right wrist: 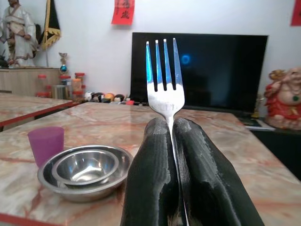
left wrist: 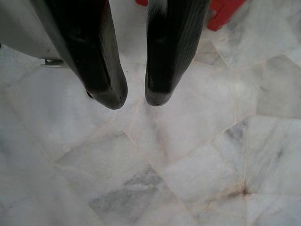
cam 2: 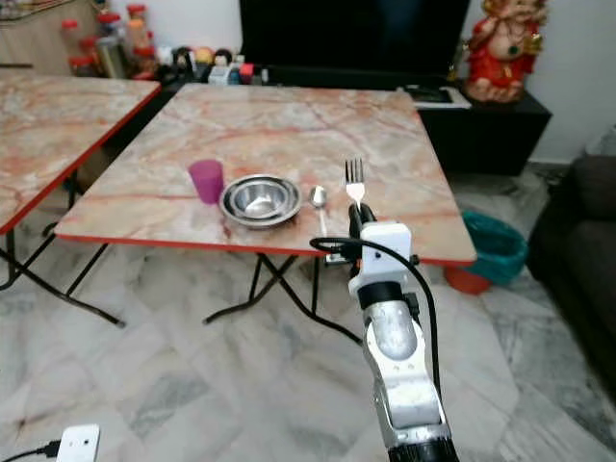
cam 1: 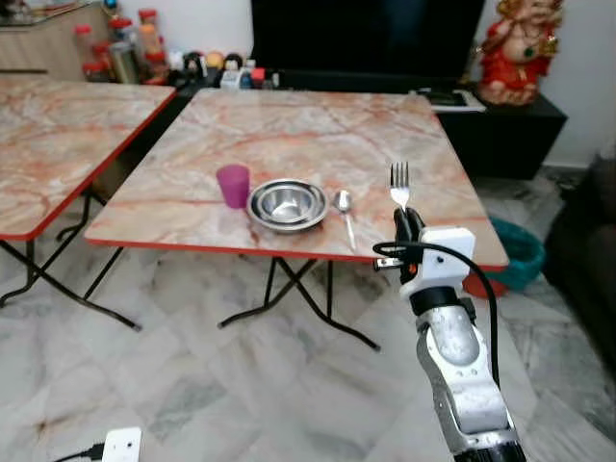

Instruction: Setting the table

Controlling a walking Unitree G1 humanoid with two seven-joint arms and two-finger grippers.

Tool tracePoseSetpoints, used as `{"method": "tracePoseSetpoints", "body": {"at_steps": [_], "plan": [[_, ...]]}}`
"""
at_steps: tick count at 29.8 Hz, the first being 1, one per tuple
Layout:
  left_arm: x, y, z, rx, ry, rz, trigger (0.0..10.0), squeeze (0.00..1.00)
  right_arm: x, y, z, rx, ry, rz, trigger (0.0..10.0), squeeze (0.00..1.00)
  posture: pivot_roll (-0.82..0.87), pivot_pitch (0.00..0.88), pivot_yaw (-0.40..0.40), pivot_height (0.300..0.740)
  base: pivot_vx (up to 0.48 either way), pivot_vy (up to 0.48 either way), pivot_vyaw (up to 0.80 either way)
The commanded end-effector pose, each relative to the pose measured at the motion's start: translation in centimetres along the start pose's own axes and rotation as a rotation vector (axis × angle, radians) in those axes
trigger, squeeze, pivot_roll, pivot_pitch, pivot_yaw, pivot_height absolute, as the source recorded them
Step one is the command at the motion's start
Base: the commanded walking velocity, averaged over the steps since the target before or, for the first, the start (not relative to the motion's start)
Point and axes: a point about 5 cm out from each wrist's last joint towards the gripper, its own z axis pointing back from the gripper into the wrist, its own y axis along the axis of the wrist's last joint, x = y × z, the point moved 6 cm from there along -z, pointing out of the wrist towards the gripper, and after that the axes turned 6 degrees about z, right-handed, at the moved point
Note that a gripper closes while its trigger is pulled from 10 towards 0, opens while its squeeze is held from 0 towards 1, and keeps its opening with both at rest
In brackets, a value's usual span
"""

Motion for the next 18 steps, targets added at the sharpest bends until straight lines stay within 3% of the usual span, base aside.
{"method": "tracePoseSetpoints", "body": {"at_steps": [1,18], "plan": [[-0.28,-0.23,0.03,-0.011,0.008,-0.001,10.0,0.0,0.35,-0.12,-0.13,-0.009,-0.008,-0.004,10.0,0.0,-0.01,0.088,-0.013,0.74,0.394,0.0,0.0],[0.09,-0.39,0.05,-0.013,0.002,0.0,10.0,0.0,0.56,-0.54,-0.3,-0.034,-0.021,-0.027,10.0,0.0,-0.01,0.092,-0.018,0.74,0.398,0.0,0.0]]}}
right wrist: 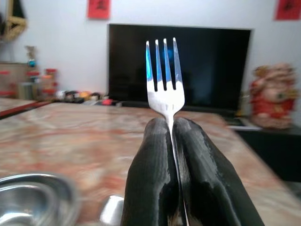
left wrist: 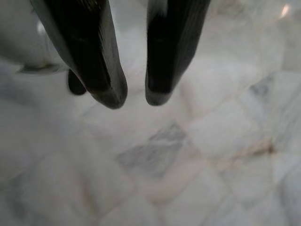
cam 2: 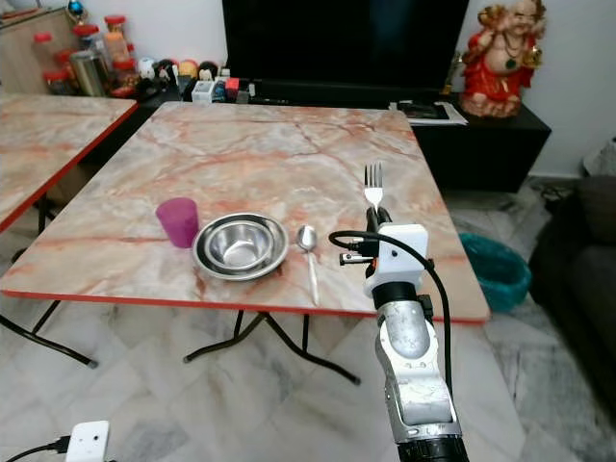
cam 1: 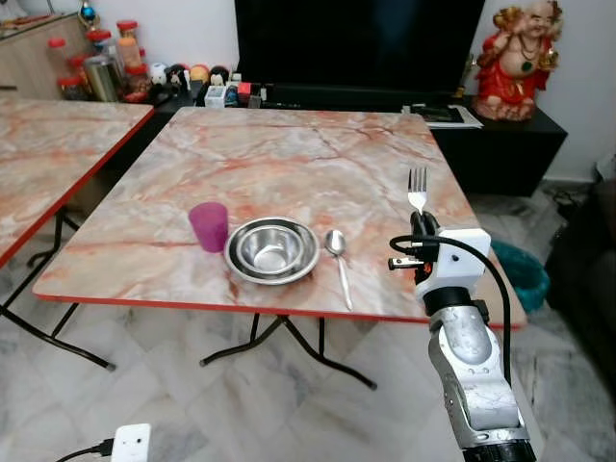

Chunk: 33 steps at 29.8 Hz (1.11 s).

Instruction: Setting the table

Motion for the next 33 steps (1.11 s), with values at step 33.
{"method": "tracePoseSetpoints", "body": {"at_steps": [33], "plan": [[0.1,-1.8,0.3,-0.06,-0.013,0.008,10.0,0.0,-0.7,-3.9,0.0,-0.364,-0.078,-0.113,10.0,0.0,-0.02,0.097,-0.019,0.74,0.148,0.0,0.0]]}}
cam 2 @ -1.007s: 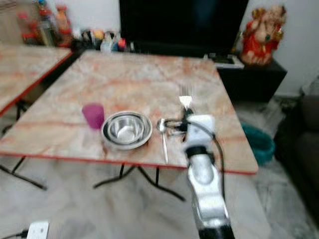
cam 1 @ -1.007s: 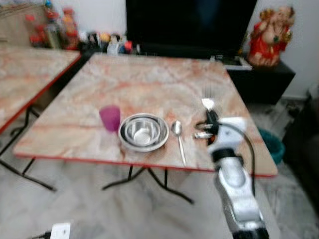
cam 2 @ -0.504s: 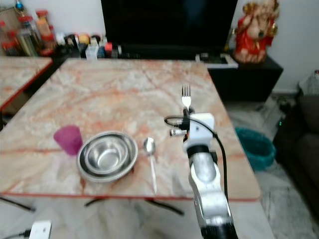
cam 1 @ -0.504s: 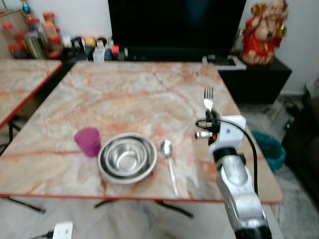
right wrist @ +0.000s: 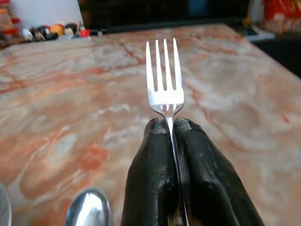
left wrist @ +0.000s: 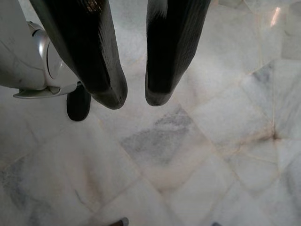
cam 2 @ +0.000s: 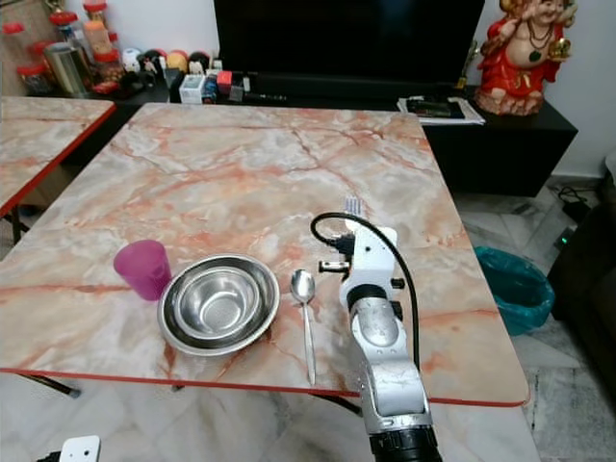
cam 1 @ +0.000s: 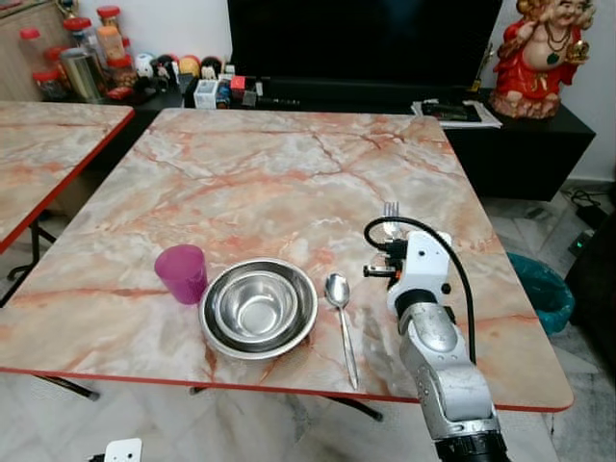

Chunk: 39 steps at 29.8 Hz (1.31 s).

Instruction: Setting the table

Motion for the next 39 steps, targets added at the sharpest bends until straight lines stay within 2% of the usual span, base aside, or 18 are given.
{"method": "tracePoseSetpoints", "body": {"at_steps": [1,9,14,15,28,39], "plan": [[-0.3,-0.5,0.0,-0.025,0.006,-0.004,10.0,0.0,0.4,0.8,-0.1,0.004,-0.018,-0.031,10.0,0.0,-0.02,0.097,-0.019,0.74,0.0,0.0,0.0],[-0.9,-0.2,0.0,-0.022,0.008,-0.003,10.0,0.0,0.5,-1.2,0.1,-0.169,-0.032,-0.006,10.0,0.0,-0.02,0.104,-0.023,0.74,0.0,0.0,0.0],[-1.2,-0.3,0.1,-0.025,0.012,-0.001,10.0,0.0,0.0,-1.9,0.4,-0.212,-0.032,-0.038,10.0,0.0,-0.02,0.109,-0.023,0.74,0.0,0.0,0.0],[-1.4,-0.4,0.1,-0.027,0.014,0.0,10.0,0.0,-0.5,-2.2,0.5,-0.223,-0.016,-0.036,10.0,0.0,-0.02,0.11,-0.023,0.74,0.0,0.0,0.0],[-1.6,-1.0,0.3,-0.038,0.016,0.006,10.0,0.0,-2.4,-4.3,0.9,-0.294,0.041,-0.033,10.0,0.0,-0.01,0.117,-0.023,0.74,0.0,0.0,0.0],[-2.0,-1.1,0.3,-0.039,0.019,0.006,10.0,0.0,-2.8,-5.2,1.0,-0.302,0.075,0.011,10.0,0.0,-0.01,0.115,-0.024,0.74,0.0,0.0,0.0]]}}
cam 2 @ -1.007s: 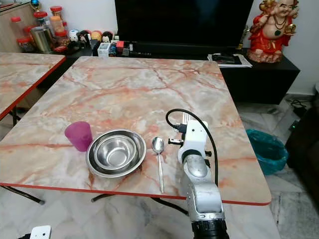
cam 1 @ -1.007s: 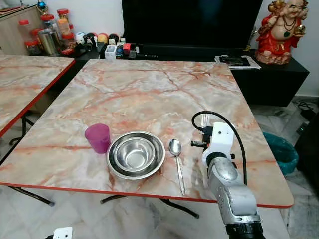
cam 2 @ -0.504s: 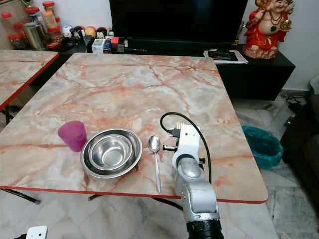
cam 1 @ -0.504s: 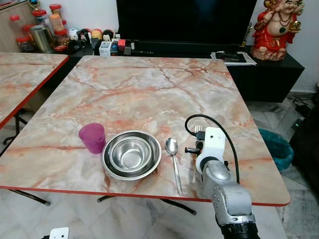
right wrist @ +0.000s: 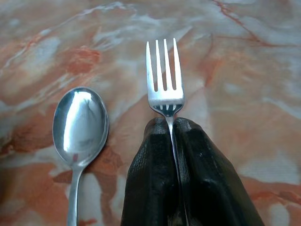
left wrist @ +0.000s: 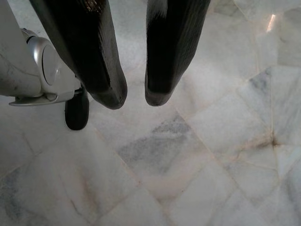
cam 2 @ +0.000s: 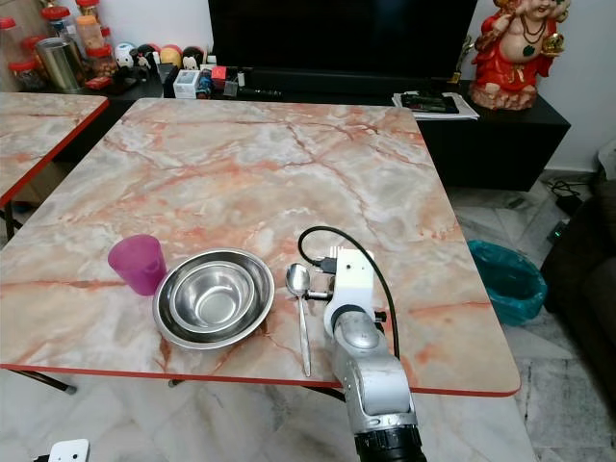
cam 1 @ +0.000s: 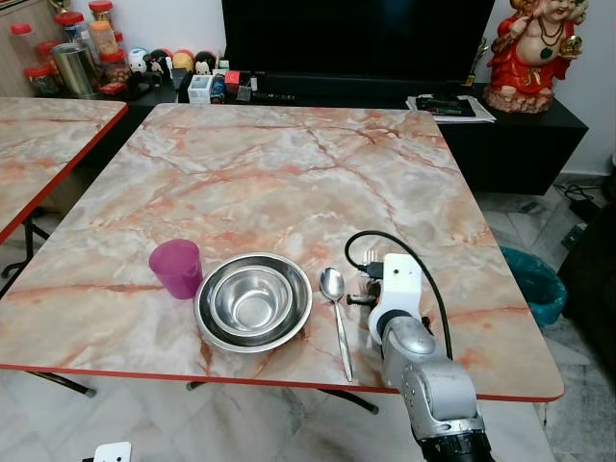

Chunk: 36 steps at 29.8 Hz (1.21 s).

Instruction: Setting the table

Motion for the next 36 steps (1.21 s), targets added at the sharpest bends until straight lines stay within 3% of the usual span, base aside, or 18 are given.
{"method": "tracePoseSetpoints", "body": {"at_steps": [1,9,11,22,36], "plan": [[-0.7,-0.9,0.2,-0.025,0.013,0.004,10.0,0.0,-0.3,-0.3,0.0,-0.007,0.009,0.007,10.0,0.0,-0.01,0.115,-0.024,0.74,0.0,0.0,0.0],[-1.0,-1.0,0.2,-0.029,0.015,0.001,10.0,0.0,-0.8,-0.7,-0.4,-0.001,0.04,0.013,10.0,0.0,-0.01,0.115,-0.022,0.74,0.0,0.0,0.0],[-0.7,-1.0,0.2,-0.029,0.012,0.0,10.0,0.0,-1.5,-0.6,-0.6,0.0,0.064,0.025,10.0,0.0,-0.01,0.114,-0.021,0.74,0.0,0.0,0.0],[-0.2,-1.2,0.2,-0.03,0.008,0.001,10.0,0.0,-2.3,-0.1,-1.3,0.018,0.077,0.031,10.0,0.0,0.0,0.113,-0.02,0.74,0.0,0.0,0.0],[1.2,0.8,-0.3,0.003,-0.006,-0.008,10.0,0.0,-1.1,-0.2,-1.9,0.017,0.021,0.056,10.0,0.0,0.0,0.106,-0.008,0.74,0.0,0.0,0.0]]}}
